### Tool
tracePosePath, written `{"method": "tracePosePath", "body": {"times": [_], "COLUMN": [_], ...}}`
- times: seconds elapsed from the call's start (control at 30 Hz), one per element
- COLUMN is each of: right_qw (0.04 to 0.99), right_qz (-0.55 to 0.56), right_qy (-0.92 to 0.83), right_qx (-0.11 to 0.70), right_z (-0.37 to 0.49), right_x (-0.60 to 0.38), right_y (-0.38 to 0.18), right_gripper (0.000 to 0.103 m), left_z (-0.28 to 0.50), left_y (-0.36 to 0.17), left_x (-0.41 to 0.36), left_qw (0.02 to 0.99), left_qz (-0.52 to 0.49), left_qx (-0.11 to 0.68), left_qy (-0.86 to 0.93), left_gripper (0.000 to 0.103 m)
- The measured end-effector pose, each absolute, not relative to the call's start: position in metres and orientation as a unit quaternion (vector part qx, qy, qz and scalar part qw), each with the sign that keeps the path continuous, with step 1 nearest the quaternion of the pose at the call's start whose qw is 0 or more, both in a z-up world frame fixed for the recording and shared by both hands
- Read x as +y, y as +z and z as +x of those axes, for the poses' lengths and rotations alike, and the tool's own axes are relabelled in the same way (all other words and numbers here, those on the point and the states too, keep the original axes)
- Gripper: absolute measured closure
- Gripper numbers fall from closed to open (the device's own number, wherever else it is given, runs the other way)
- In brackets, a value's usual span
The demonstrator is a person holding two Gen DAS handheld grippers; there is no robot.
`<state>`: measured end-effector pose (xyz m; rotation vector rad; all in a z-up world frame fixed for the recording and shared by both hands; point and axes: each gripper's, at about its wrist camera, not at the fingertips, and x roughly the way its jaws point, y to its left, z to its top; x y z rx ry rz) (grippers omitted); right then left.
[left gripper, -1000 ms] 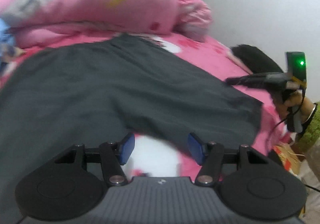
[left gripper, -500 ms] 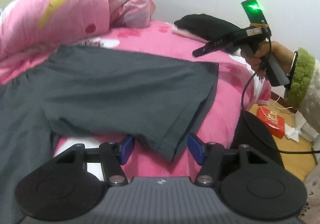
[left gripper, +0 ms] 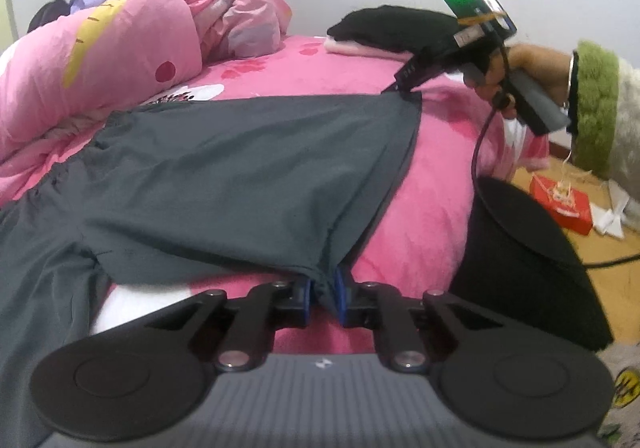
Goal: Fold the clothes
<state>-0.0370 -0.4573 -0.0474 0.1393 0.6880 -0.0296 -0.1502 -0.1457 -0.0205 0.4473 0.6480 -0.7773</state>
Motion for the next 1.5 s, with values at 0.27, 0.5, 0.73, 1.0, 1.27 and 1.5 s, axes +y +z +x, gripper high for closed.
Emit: {"method": "tracePosePath", "body": {"times": [0.27,0.5,0.73,1.0,1.27,1.5], "right_qw": [0.957,0.935,0.937,0.921,0.917,0.927], "right_qz": [0.041,0.008,-0.013,-0.072,-0.053,-0.014], "right_qy": [0.001,0.136,-0.004,0.208,0.163,0.178], "right_qx": [0.286,0.327,0.349,0.320,0.359,0.330], "right_z": [-0.052,-0.046,-0.027,0.038,0.133,0.169], "right_x": [-0.434,-0.388,-0.427,-0.309,-0.326,-0.331], "right_y": [-0.016,-0.037,-0.023,-0.003,-0.025,0.008], "right_gripper": [0.097,0.099,0.095,0.096,0.097,0.093], "left_z": [-0.153,-0.135,-0.114,-0.101,-0.099,-0.090], "left_y": [-0.007,0.003,-0.021,-0.028,-0.034,-0.041], "left_x": [-0.132,-0.122,-0.118,-0.102,-0.095,-0.089], "left_qw": [0.847,0.861,0.843,0.829,0.820,0.804], "left_qz": [0.200,0.126,0.063,-0.021,-0.024,-0.055], "left_qx": [0.308,0.299,0.331,0.347,0.328,0.327], "left_qy": [-0.384,-0.393,-0.419,-0.438,-0.468,-0.493], "left_gripper": [0.054,0.051,0.042,0.038,0.034,0.029]}}
